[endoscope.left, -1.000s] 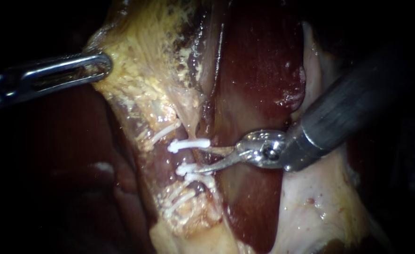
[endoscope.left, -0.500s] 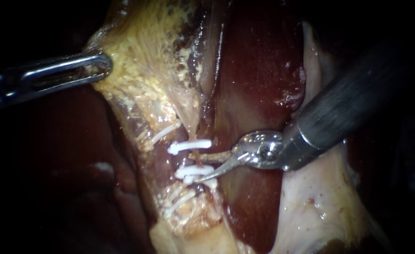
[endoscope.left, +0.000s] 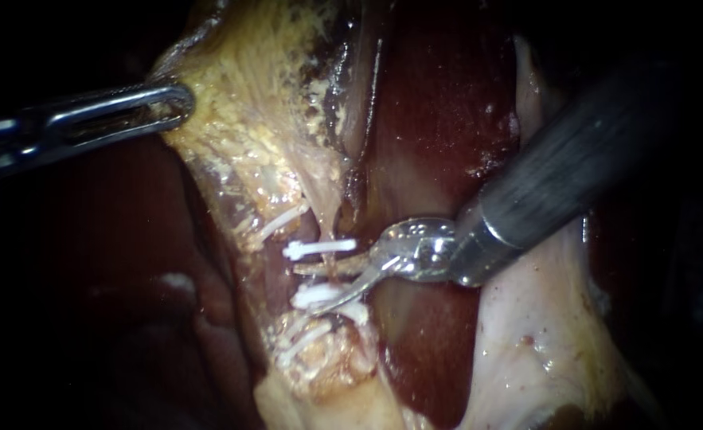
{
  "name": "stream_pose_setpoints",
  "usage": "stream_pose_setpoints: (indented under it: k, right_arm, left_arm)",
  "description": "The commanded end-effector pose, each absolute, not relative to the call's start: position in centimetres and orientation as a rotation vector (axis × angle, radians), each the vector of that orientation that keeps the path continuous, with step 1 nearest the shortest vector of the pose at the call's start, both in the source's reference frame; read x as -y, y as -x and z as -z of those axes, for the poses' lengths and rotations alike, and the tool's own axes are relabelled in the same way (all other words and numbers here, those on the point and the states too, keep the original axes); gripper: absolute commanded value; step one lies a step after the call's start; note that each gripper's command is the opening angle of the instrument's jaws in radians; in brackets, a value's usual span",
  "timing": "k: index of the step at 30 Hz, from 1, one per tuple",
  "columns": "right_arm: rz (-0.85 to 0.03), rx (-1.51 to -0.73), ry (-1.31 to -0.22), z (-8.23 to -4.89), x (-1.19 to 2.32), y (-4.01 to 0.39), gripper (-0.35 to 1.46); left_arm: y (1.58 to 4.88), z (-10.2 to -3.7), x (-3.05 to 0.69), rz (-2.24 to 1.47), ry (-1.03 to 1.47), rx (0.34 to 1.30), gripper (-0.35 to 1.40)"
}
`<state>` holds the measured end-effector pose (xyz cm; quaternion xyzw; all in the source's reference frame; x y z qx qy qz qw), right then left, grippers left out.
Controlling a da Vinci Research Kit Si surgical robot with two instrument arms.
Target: Go to the cutting position right tube
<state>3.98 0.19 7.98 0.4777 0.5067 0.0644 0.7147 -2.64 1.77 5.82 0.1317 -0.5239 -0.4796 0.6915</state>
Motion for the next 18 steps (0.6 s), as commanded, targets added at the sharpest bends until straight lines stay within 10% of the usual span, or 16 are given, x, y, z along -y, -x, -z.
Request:
stream_pose_setpoints:
  k: [1,18]
  right_arm:
    - [-0.14,-1.124,-1.057,-7.98,-0.18,-3.99,1.1]
    - [-0.137,-1.14,-1.063,-7.97,-0.2,-3.98,1.07]
  left_arm:
    - [2.65,-5.82,-1.77,1.073,-0.294,1.171,-0.35]
    - [2.66,-5.84,-1.77,1.073,-0.292,1.171,-0.35]
